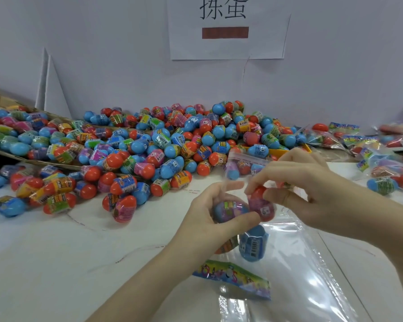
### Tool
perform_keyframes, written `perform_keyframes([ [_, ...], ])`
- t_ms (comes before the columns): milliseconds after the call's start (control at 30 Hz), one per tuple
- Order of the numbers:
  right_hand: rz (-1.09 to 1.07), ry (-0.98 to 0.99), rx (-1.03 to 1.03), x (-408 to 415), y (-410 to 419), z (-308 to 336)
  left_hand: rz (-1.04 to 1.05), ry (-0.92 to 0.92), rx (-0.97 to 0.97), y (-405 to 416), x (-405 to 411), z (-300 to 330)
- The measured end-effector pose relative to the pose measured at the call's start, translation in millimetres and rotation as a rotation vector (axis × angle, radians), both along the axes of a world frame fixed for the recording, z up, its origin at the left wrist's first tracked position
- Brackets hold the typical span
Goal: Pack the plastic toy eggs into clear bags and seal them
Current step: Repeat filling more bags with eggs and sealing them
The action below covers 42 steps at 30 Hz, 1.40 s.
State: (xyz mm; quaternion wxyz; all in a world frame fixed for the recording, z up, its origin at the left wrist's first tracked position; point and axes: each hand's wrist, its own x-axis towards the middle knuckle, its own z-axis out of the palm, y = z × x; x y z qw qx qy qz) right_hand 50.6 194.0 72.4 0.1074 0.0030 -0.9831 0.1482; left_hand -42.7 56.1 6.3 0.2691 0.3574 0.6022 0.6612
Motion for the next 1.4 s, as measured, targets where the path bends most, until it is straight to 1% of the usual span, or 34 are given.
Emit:
perform_keyframes([
  [67, -0.023, -0.040, -0.029, 1.8, -0.5, 0.1, 0.003, -0.024, 0.025, -0.1, -1.0, -0.4],
  [133, -0.031, -0.032, -0.040, 0.8, -1.1, 0.9, 0.001, -0.074, 0.036, -0.3, -3.8, -1.2],
  [233, -0.037, 0.030, -0.106, -1.6, -2.1, 1.6, -0.030, -0.107, 0.005, -1.9, -7.9, -2.2],
  [333, -0.056, 0.111, -0.146, -1.7, 1.5, -0.1, -0.064, -0.091, -0.034, -4.8, -11.6, -0.7],
  [433, -0.078, 0.111, -0.055, -1.7, 1.4, -2.4, -0.024, -0.083, -0.059, -4.7, -12.2, -0.3],
  [500, -0.074, 0.105, 0.039, -2.7, 0.7, -3.8, -0.009, -0.127, -0.062, -4.2, -10.6, 0.4],
  [633, -0.094, 0.116, 0.066, -5.4, 0.2, -4.6, 0.013, -0.211, -0.075, -2.4, -7.7, 0.0],
  [700, -0.104, 0.126, 0.013, -6.8, -1.1, -4.5, 0.021, -0.241, -0.076, -1.6, -6.0, -0.4],
  [767, -0.104, 0.151, -0.091, -7.9, -3.3, -5.7, 0.047, -0.240, -0.086, -1.4, -5.4, -1.2],
  [867, -0.134, 0.246, -0.213, -9.1, -7.4, -10.6, 0.041, -0.243, -0.123, -2.2, -6.8, -0.7],
  [933, -0.166, 0.291, -0.230, -10.1, -9.6, -13.3, -0.002, -0.248, -0.145, -2.8, -7.4, 0.5],
  [1000, -0.168, 0.283, -0.213, -10.9, -11.4, -15.1, -0.030, -0.267, -0.144, -3.5, -6.3, 1.7],
  [1067, -0.140, 0.291, -0.221, -11.0, -11.9, -15.0, -0.009, -0.296, -0.106, -4.0, -6.1, 2.9],
  [1133, -0.125, 0.372, -0.328, -12.5, -11.7, -13.7, 0.047, -0.289, -0.087, -3.8, -7.7, 2.6],
  [1200, -0.201, 0.470, -0.530, -15.4, -8.9, -11.6, 0.074, -0.273, -0.081, -4.0, -8.7, 2.1],
  [1233, -0.251, 0.458, -0.632, -16.2, -7.2, -10.8, 0.054, -0.270, -0.073, -4.3, -8.0, 2.8],
  [1267, -0.283, 0.381, -0.726, -16.2, -5.6, -10.7, 0.019, -0.265, -0.061, -4.7, -6.8, 3.5],
  [1300, -0.294, 0.255, -0.810, -15.9, -3.3, -11.1, -0.015, -0.260, -0.049, -5.1, -5.4, 4.5],
  [1367, -0.240, -0.003, -0.924, -15.0, -0.9, -11.1, -0.041, -0.246, -0.042, -4.8, -4.7, 4.7],
  [1400, -0.196, -0.075, -0.949, -14.7, -0.9, -11.7, -0.035, -0.244, -0.040, -4.3, -5.2, 3.8],
])
